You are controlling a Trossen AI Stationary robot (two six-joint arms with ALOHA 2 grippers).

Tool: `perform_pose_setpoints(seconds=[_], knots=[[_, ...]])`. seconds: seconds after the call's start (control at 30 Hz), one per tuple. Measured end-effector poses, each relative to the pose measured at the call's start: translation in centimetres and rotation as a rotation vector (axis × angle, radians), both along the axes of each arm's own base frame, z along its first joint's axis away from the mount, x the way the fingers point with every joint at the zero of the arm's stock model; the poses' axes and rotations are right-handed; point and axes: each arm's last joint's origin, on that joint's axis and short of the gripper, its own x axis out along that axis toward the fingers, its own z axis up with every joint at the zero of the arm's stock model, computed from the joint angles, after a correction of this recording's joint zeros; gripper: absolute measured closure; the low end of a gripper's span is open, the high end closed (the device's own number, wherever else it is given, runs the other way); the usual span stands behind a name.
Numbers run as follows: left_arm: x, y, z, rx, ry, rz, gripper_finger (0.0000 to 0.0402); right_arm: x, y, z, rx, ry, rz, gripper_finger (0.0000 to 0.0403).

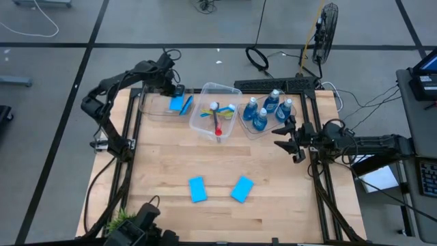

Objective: Pick & Place Kitchen Sink Supplies
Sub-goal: Put the blue sponge into the left transparent bin

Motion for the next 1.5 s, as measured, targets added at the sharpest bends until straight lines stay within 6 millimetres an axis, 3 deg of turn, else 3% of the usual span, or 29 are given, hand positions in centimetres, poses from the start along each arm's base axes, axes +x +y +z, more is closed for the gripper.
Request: perform_pose_setpoints(seconds=[0.23, 0.6, 1.0, 1.13, 1.27, 1.5], knots=[[1.1, -0.1, -0.9, -0.009, 0.006, -0.029, 0.0398, 0.0, 0.0, -0.1, -0.003, 0.008, -0.002, 0.0206], [1.5, 0.0, -1.3, 0.016, 0.051, -0.029, 0.0360, 0.0, 0.0, -0.1, -0.003, 0.008, -0.003, 0.0206], [1.4, -0.2, -1.0, 0.018, 0.049, -0.028, 0.0242, 0.0, 0.0, -0.1, 0.003, 0.008, -0.001, 0.0206], [0.9, -0.9, 0.9, 0.060, 0.021, -0.028, 0.0200, 0.0, 0.0, -0.1, 0.003, 0.007, 0.000, 0.0206], [0.1, -2.2, 4.0, 0.138, -0.035, -0.016, 0.0168, 0.0, 0.0, -0.1, 0.003, 0.007, 0.001, 0.0206], [-1.5, -6.3, 10.2, 0.244, -0.239, 0.016, 0.0137, 0.0, 0.0, -0.1, 0.003, 0.008, 0.001, 0.0206]])
